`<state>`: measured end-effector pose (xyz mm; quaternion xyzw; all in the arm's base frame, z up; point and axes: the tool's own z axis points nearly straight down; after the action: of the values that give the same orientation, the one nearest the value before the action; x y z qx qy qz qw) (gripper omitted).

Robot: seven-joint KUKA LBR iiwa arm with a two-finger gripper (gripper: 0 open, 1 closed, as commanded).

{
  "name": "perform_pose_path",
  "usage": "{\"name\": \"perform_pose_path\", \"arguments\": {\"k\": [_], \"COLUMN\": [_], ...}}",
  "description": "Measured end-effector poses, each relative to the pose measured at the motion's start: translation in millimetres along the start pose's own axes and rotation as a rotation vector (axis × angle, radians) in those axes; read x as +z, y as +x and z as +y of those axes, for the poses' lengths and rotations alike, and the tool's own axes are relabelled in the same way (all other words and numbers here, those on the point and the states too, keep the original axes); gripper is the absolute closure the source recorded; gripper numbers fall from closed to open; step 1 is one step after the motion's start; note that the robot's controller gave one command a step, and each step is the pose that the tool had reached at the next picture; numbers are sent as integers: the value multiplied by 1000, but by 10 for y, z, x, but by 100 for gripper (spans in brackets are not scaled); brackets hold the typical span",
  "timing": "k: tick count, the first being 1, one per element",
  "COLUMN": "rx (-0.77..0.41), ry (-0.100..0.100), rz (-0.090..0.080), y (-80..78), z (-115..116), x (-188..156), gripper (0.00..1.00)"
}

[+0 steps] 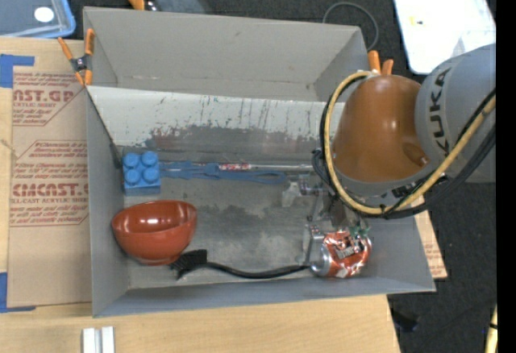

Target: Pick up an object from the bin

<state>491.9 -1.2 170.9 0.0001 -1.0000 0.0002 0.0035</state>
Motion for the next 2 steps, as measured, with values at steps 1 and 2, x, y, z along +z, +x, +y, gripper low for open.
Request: {"name": "perform_pose_path", "arguments": {"k": [1, 2], "rx": [-1, -90], "ry": [0, 1], "rz": [-7, -13], "y": [-20, -592], "z": [-2, -988], "x": [-32, 729], "gripper": [0, 0]}}
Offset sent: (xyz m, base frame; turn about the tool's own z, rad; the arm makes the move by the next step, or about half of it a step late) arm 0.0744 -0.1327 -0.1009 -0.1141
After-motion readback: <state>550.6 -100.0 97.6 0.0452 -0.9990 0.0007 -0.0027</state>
